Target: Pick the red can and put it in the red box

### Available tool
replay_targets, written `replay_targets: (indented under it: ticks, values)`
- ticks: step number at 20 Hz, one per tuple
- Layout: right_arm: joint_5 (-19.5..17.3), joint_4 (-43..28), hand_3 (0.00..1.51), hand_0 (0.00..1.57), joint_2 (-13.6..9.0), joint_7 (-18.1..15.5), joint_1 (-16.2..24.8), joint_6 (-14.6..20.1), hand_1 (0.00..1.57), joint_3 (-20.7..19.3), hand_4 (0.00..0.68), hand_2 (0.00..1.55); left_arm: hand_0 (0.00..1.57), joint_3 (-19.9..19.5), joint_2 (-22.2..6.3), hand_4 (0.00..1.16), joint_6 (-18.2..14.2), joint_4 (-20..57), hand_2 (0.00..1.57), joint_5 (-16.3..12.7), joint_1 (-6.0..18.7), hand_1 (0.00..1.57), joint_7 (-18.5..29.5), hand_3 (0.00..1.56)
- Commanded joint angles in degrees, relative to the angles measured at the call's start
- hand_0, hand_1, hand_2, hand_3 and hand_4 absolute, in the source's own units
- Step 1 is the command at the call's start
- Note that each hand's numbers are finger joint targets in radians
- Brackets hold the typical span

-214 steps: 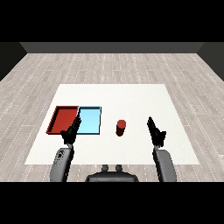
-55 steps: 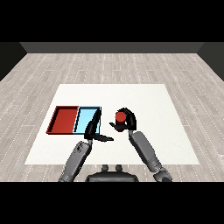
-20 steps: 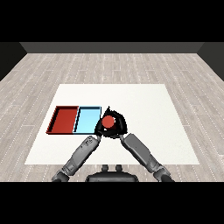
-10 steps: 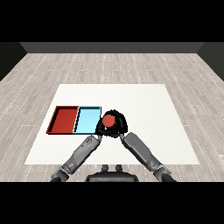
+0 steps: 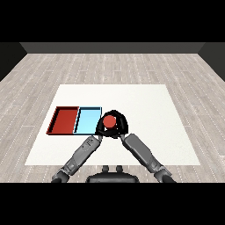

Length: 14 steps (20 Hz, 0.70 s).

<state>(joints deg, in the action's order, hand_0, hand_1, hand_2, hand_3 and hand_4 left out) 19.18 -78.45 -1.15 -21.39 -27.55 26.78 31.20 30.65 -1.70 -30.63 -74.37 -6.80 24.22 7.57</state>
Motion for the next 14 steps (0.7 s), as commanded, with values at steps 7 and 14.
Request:
replay_targets:
  ticks: [7,14]
  values:
    - [5.76,0.52,1.2,1.25,1.11,-1.34,-1.56,1.7,1.25,5.56,0.0,1.26,1.57,-0.59,1.65,1.12,1.21,0.85,1.56,-3.39,0.98,1.57,3.18,1.49]
    - [1.88,3.32,0.0,0.0,1.1,-0.97,-2.65,-7.79,0.0,-3.45,0.0,0.0,1.57,-1.02,1.58,1.14,0.67,-1.54,1.57,-1.21,-0.88,1.57,2.68,1.49]
